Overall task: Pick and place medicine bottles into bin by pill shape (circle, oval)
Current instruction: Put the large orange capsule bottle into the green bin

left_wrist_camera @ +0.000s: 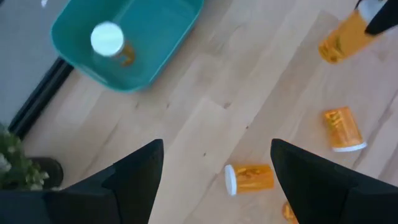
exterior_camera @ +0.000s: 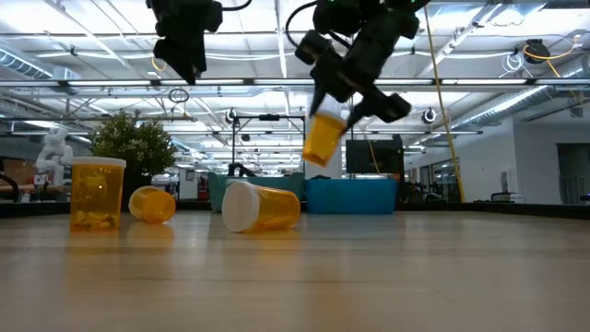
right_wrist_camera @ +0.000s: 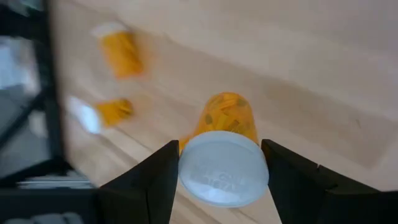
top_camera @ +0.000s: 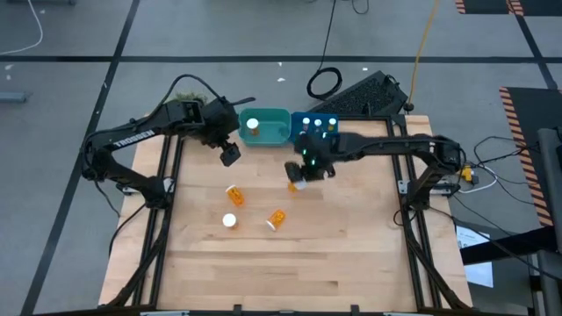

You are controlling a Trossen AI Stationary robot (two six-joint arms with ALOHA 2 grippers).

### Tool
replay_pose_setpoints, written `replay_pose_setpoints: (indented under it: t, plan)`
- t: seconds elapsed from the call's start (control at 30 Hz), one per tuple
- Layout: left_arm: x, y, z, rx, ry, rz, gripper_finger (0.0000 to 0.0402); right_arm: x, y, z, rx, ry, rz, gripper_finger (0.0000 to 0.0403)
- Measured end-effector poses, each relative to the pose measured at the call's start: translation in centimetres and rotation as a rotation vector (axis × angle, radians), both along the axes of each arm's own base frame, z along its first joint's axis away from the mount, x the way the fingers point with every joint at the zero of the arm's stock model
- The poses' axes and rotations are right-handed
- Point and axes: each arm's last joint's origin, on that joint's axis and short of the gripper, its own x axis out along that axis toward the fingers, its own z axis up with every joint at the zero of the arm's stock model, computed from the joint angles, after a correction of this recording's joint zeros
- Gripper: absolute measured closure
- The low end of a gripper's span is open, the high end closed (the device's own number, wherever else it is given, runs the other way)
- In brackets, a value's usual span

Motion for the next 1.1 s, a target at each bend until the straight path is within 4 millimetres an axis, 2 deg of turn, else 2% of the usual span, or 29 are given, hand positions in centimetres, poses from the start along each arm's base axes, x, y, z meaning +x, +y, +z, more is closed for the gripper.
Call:
replay_pose_setpoints:
  t: [0.27,0.37,0.6,0.73,0.87,1.1]
  plan:
    - [-0.2,0.3,0.0,-0.01,0.003,0.077,0.0103,-0.1,-5.7,5.4,-0.129,-0.202,-0.012,0.0197]
    - [-0.2,0.4,-0.1,-0.014,-0.002,0.115,0.0103,-0.7,-7.8,6.7,-0.179,-0.239,-0.032,0.0197]
    - [-0.4,0.3,-2.5,-0.065,0.062,0.184,0.0103,-2.4,-11.7,10.4,-0.312,-0.303,-0.046,0.0197]
    - [-0.5,0.2,-3.9,-0.09,0.101,0.206,0.0103,-3.4,-13.2,11.5,-0.362,-0.31,-0.052,0.0197]
    - [-0.5,0.2,-4.5,-0.105,0.117,0.221,0.0103,-4.1,-14.4,12.1,-0.373,-0.343,-0.049,0.0197]
    - [-0.3,0.3,-4.4,-0.114,0.076,0.263,0.0103,-3.0,-16.1,11.7,-0.415,-0.437,-0.052,0.0197]
